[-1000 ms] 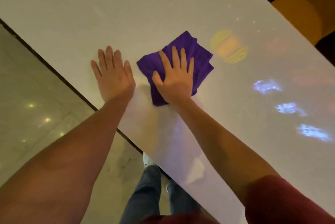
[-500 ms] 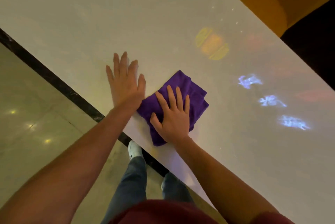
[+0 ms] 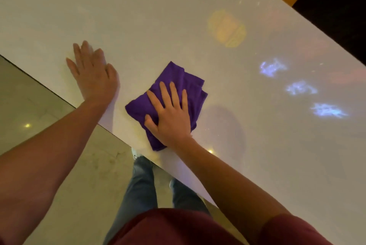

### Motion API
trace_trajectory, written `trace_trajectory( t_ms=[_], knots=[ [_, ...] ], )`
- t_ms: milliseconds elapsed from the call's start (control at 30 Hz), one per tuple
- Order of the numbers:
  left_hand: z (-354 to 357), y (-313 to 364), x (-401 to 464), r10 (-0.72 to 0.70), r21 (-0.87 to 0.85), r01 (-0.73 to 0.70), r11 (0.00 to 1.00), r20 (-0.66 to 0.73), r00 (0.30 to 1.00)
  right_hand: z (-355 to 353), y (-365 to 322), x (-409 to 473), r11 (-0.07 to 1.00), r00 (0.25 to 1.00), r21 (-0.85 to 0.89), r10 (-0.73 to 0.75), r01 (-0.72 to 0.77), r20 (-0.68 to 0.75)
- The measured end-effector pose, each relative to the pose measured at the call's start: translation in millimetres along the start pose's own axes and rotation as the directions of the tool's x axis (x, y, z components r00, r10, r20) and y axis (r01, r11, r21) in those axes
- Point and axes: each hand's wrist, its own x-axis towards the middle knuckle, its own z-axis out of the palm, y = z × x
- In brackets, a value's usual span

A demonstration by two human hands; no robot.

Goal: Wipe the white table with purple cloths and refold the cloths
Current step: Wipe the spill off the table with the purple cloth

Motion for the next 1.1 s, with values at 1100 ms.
trace_trajectory(
  t_ms=[1100],
  knots=[
    [35, 120, -110, 0.276, 0.017, -0.276, 0.961, -0.01, 0.961, -51, 193, -225, 0.999, 1.0, -0.036, 0.007, -0.008, -0.031]
  ],
)
